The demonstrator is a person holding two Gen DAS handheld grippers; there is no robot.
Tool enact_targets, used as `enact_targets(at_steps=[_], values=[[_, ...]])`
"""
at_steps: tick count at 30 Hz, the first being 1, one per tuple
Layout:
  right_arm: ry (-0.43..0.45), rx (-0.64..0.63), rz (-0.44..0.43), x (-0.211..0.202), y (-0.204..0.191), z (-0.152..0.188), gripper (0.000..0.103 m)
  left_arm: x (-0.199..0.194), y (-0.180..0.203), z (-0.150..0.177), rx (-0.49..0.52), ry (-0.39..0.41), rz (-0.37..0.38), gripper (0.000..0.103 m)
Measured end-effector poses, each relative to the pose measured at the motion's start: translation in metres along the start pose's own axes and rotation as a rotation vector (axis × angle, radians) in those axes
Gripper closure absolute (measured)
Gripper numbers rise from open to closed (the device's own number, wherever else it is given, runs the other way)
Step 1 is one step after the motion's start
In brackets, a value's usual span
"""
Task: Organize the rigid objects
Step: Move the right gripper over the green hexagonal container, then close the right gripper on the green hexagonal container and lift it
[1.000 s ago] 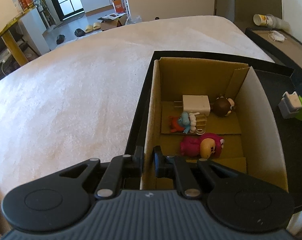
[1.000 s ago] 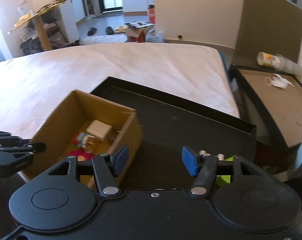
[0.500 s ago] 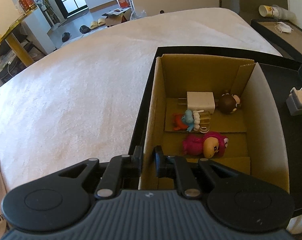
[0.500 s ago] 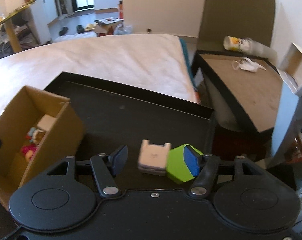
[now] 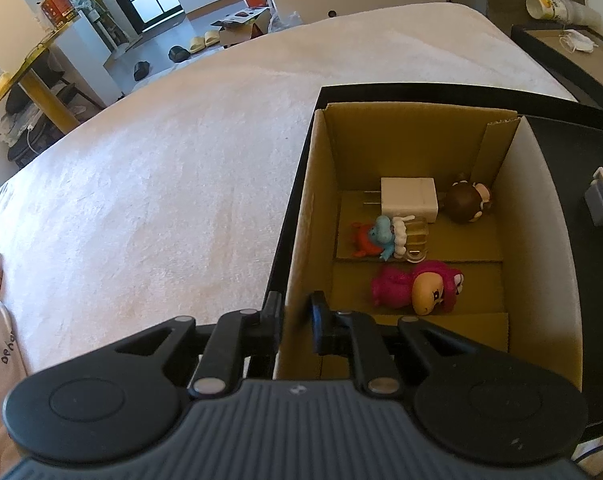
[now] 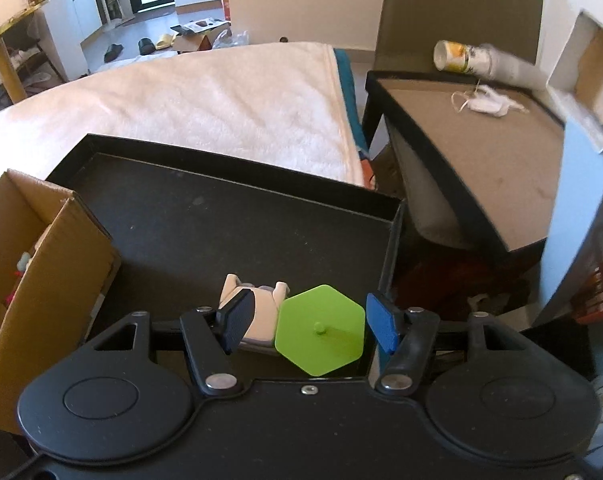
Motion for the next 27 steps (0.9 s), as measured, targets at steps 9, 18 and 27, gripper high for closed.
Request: enact_targets(at_steps=[9, 18, 27], values=[[-0.048, 0.039, -0.043, 0.015, 0.013, 0.005, 0.048, -0.001, 0.002, -0.001, 0.008, 0.000, -0.025, 0.088], [-0.056, -0.031, -0.065, 0.015, -0.002, 0.008, 0.051, 0.000, 0.002, 0.000, 0.005, 0.003, -0.033, 0.088], [-0.101, -0.074, -0.121, 0.011, -0.018, 0.020, 0.051, -0.001, 0.001, 0.000, 0.007, 0.005, -0.032, 0.088]])
Point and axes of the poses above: each gripper's, at about its wrist camera, not at the fingertips, and x roughly the way its jaws point, y to its right, z to its underside, the point moved 9 cm from there along x, roughly the way its jaws point, and after that the axes turned 7 degrees about -z, right-handed, at the moved point
